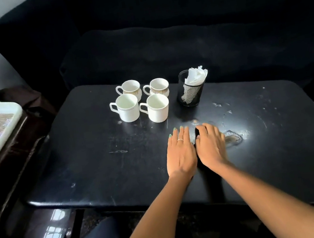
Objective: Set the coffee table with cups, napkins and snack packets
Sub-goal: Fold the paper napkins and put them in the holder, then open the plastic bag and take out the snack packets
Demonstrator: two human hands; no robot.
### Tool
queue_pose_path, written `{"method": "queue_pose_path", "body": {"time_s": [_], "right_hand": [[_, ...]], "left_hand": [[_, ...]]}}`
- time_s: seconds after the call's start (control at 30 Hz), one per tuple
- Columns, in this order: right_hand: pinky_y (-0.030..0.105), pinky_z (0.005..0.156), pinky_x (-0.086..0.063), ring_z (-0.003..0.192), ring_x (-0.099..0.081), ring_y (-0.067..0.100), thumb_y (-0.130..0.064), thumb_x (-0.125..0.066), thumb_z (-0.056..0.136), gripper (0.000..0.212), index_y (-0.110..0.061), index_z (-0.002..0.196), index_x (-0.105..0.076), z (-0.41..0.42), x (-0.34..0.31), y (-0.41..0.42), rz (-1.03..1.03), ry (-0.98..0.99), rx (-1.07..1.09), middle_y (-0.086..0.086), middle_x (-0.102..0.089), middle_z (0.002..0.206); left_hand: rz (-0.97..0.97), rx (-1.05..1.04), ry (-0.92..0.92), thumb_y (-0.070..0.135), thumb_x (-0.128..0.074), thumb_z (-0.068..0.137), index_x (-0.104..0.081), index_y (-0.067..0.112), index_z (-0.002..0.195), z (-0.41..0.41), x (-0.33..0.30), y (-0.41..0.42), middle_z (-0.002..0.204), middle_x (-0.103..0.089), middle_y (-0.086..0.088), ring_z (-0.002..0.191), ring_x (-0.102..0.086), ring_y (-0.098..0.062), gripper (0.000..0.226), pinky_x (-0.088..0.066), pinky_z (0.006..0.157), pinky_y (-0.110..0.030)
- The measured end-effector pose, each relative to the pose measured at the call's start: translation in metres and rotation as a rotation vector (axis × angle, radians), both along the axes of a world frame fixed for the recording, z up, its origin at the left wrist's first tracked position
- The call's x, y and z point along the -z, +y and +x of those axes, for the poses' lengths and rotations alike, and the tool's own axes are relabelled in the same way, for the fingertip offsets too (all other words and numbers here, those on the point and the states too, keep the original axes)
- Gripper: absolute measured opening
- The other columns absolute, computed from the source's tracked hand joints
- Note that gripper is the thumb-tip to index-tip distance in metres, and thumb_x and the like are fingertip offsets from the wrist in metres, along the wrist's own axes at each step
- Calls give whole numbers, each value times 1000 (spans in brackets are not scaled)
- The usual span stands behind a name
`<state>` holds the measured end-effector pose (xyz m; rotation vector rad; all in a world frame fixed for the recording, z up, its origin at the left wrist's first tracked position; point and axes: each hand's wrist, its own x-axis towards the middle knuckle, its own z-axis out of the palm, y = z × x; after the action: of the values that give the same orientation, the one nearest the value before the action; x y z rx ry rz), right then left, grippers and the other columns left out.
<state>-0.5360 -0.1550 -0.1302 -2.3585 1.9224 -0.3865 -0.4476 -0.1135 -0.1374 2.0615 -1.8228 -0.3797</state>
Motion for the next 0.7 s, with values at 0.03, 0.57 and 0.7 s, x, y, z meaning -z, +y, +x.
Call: {"method": "queue_pose_path", "body": {"time_s": [0.03, 0.57, 0.7], "right_hand": [[36, 98, -30, 124, -42, 24, -17, -47, 89, 32, -16, 121, -53, 0, -2, 10, 7, 27, -15, 4, -51, 130], [37, 112, -22, 139, -29, 23, -32, -35, 98, 51, -13, 145, -28, 37, -80, 116, -10, 93, -185, 7, -33, 151], [38, 110, -25, 135, -34, 25, -31, -38, 97, 52, -10, 144, -29, 65, -107, 135, -82, 32, -212, 8, -37, 148]], "left_hand": [[15, 18, 6, 20, -22, 103, -9, 9, 152, 2, -1, 10, 160, -11, -8, 149, -3, -23, 52, 0, 120, -34], [9, 107, -206, 40, -25, 101, -5, 12, 153, 72, -75, 123, 161, -8, -3, 149, -1, -21, 62, 2, 120, -37], [-55, 47, -201, 40, -27, 101, -6, 12, 153, 104, -107, 143, 161, -7, -3, 149, -1, -20, 62, 2, 120, -38]]}}
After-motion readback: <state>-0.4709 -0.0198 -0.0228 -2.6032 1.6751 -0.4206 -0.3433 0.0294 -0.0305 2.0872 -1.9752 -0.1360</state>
